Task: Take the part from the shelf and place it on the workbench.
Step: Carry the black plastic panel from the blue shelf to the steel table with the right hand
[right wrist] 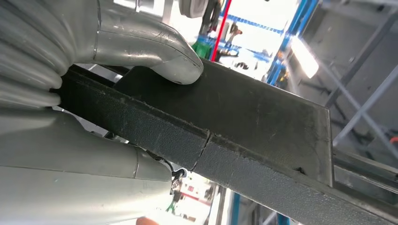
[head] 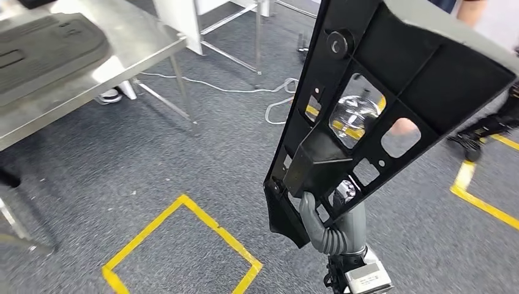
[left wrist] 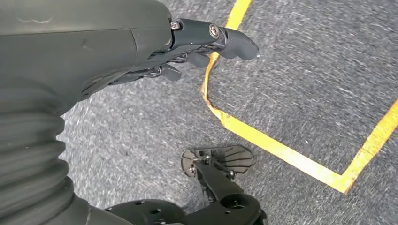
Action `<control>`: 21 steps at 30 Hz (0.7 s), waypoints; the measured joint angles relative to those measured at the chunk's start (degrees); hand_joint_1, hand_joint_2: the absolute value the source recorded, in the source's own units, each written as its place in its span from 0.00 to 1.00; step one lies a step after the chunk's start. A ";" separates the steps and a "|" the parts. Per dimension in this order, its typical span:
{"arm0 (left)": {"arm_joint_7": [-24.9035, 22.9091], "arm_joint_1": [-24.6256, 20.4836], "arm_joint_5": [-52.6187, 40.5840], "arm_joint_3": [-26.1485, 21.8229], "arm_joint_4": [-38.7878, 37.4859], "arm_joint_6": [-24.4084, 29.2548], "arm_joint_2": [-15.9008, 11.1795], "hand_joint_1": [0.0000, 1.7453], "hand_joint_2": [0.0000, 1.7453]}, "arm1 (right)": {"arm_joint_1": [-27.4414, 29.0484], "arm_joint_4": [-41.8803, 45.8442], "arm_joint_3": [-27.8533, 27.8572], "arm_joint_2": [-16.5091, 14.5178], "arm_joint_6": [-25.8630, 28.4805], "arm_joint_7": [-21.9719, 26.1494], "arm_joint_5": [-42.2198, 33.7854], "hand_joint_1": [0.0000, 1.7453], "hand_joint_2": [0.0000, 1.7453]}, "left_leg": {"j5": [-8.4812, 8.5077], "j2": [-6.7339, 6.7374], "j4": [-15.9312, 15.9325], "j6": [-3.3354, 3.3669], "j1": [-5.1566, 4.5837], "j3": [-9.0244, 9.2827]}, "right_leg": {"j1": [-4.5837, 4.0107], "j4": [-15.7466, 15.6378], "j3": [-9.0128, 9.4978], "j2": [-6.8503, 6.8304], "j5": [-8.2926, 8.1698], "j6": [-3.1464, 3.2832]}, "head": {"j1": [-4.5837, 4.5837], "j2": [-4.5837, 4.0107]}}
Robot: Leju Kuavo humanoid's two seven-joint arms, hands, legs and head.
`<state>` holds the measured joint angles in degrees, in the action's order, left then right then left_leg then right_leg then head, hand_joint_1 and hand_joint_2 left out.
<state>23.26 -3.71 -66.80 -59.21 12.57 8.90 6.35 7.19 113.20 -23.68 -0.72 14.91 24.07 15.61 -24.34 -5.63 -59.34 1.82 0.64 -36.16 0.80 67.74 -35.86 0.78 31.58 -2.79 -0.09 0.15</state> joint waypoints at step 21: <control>0.00 0.15 -0.26 -0.01 -0.02 0.00 -0.12 0.00 1.00 | -0.49 -0.52 -0.58 -0.31 -0.61 -0.19 0.00 1.00 1.00 | -1.17 8.19 -0.16 -1.42 -0.56 0.66 | -0.95 -9.97 5.77 -9.05 -2.95 1.55 | 0.30 0.00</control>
<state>23.26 -3.56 -67.06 -59.22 12.55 8.90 6.23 6.69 112.68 -24.26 -1.03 14.31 23.88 15.61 -25.51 2.56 -59.49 0.40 0.08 -35.49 -0.15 57.77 -30.08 -8.27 28.64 -1.25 0.21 0.15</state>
